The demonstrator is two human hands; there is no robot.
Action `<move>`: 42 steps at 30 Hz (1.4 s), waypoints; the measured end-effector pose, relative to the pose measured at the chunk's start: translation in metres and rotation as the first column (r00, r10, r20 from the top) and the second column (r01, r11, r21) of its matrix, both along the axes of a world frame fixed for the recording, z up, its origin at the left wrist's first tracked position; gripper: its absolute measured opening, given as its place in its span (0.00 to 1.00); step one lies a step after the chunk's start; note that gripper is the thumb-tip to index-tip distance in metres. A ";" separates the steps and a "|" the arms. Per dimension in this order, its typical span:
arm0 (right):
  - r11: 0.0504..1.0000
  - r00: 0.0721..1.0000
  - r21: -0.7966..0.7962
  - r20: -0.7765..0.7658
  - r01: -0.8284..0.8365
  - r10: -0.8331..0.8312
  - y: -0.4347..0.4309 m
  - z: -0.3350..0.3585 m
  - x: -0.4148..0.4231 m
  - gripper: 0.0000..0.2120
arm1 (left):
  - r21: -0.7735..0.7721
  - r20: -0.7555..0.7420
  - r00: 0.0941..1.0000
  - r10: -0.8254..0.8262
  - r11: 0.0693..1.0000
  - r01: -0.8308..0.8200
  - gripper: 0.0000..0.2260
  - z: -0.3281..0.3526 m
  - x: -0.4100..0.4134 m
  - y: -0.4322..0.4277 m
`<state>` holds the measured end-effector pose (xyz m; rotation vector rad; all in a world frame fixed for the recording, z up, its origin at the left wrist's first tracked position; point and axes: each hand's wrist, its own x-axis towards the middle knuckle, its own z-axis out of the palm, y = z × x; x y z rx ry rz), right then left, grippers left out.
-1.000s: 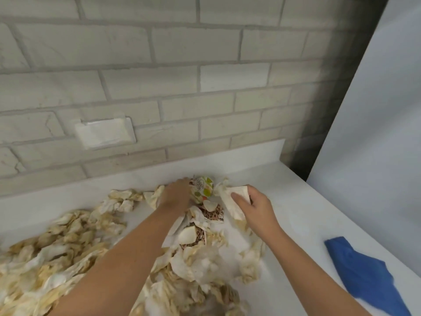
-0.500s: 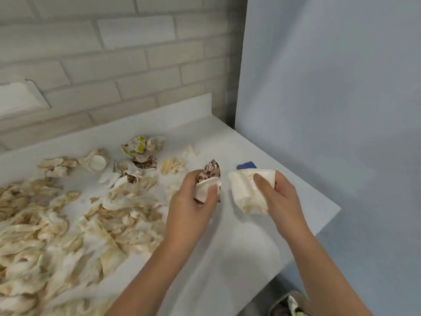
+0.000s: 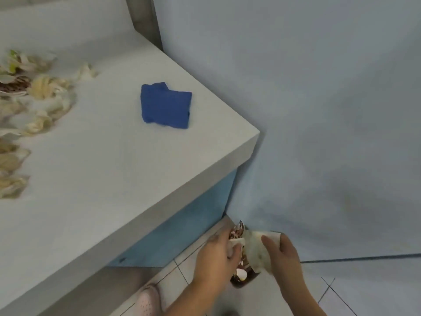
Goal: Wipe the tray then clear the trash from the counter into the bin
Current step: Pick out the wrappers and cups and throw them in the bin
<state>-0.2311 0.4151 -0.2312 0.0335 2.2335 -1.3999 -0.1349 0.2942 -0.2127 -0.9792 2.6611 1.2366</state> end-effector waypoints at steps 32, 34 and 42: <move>0.515 0.767 0.633 0.208 -0.578 0.607 0.014 -0.444 -0.054 0.12 | 0.051 0.637 0.627 -0.449 0.836 0.546 0.24 -0.459 -0.060 0.066; 0.549 0.778 0.636 0.134 -0.543 0.614 0.011 -0.415 -0.055 0.16 | 0.054 0.562 0.708 -0.427 0.874 0.484 0.28 -0.434 -0.053 0.064; 0.789 0.814 0.383 -0.140 -0.481 0.564 -0.011 -0.255 -0.052 0.11 | -0.056 0.056 0.995 -0.079 0.995 0.082 0.22 -0.273 -0.011 0.037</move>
